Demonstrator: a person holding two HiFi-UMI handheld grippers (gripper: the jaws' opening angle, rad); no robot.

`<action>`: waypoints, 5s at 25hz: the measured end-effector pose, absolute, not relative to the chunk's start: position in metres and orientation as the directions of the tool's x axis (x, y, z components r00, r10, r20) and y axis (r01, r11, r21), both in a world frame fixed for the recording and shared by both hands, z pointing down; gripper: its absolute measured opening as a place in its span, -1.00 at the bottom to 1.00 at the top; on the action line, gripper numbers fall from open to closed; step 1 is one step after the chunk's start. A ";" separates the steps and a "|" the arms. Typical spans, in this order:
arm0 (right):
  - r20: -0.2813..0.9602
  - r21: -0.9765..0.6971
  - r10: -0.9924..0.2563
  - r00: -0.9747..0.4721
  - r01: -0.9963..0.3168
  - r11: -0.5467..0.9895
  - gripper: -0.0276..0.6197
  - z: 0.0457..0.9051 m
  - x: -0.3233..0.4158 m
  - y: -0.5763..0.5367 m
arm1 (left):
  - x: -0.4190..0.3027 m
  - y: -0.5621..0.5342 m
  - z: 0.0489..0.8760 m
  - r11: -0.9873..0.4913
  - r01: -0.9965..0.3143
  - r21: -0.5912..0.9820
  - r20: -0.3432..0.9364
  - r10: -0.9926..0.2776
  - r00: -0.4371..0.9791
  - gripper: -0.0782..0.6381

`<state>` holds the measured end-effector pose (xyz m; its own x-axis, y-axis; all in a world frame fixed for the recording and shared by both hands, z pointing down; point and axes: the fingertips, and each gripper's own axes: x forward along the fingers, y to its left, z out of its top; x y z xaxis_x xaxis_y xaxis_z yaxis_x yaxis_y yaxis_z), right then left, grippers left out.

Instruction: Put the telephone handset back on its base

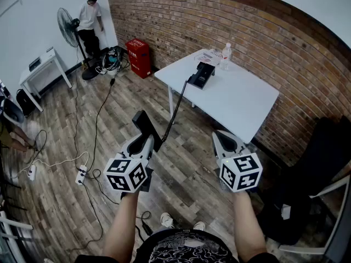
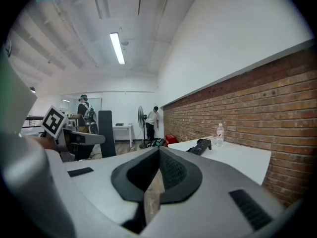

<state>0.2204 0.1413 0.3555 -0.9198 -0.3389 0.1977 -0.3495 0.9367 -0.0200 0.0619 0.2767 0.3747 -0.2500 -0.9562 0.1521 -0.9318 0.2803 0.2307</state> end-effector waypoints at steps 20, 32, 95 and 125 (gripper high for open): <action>0.218 -0.023 -0.415 -0.883 -0.430 0.903 -0.91 0.367 0.152 0.154 | -0.020 0.270 0.384 0.192 -0.948 0.254 0.150 -0.976 -0.157 -0.57; 0.208 -0.039 -0.400 -0.893 -0.416 0.909 -0.91 0.375 0.109 0.105 | -0.057 0.227 0.389 0.198 -0.948 0.249 0.157 -0.974 -0.162 -0.57; 0.282 -0.100 -0.461 -0.841 -0.504 0.858 -0.91 0.422 -0.068 -0.273 | -0.206 -0.186 0.462 -0.118 -0.937 0.329 0.324 -0.918 0.230 -0.57; 0.359 -0.088 -0.678 -0.642 -0.746 0.660 -0.91 0.446 -0.085 -0.319 | -0.184 -0.300 0.529 -0.588 -0.507 0.630 0.299 -0.419 0.857 -0.57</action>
<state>-0.0848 -0.3193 0.4464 -0.6419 -0.6776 0.3590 -0.7461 0.6599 -0.0885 -0.1845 -0.2995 0.5289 0.8574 -0.4187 0.2993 -0.5072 -0.5883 0.6299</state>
